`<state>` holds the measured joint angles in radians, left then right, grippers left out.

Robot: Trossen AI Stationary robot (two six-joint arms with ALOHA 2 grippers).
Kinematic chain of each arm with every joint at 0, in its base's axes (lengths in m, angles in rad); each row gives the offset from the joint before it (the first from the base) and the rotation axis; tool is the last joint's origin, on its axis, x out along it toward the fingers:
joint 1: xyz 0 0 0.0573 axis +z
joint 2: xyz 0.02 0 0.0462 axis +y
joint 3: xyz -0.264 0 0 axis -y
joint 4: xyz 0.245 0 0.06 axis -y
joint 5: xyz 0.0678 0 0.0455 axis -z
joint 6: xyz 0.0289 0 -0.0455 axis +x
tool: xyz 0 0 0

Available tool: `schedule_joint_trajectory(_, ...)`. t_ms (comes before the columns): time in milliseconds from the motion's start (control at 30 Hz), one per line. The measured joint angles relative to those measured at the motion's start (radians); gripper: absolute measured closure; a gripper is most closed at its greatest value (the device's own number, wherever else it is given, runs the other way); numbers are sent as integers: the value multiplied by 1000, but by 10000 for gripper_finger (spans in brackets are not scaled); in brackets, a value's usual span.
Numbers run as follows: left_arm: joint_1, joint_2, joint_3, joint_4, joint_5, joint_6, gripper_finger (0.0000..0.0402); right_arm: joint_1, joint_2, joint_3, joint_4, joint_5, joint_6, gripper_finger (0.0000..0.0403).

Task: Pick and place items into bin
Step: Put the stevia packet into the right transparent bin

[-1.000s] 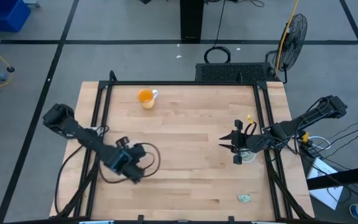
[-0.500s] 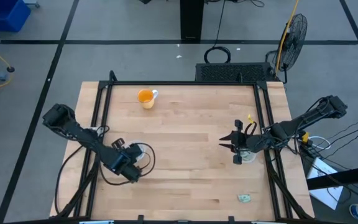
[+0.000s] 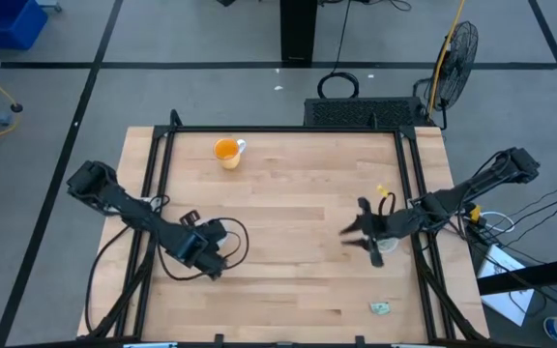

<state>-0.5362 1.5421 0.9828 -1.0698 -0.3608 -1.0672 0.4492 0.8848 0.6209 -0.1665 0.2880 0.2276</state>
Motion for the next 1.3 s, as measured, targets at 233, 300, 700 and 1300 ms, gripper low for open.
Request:
schedule_joint_trajectory(233,5,0,146,15,-302,85,289,100,57,1,-29,-218,212,274)
schedule_joint_trajectory(300,5,0,174,49,-387,112,289,154,105,-11,-17,-229,230,273)
schedule_joint_trajectory(700,26,0,183,377,-497,352,289,395,301,-137,224,-290,481,273)
schedule_joint_trajectory(1300,105,0,183,717,-488,648,289,502,446,-137,164,-236,515,273)
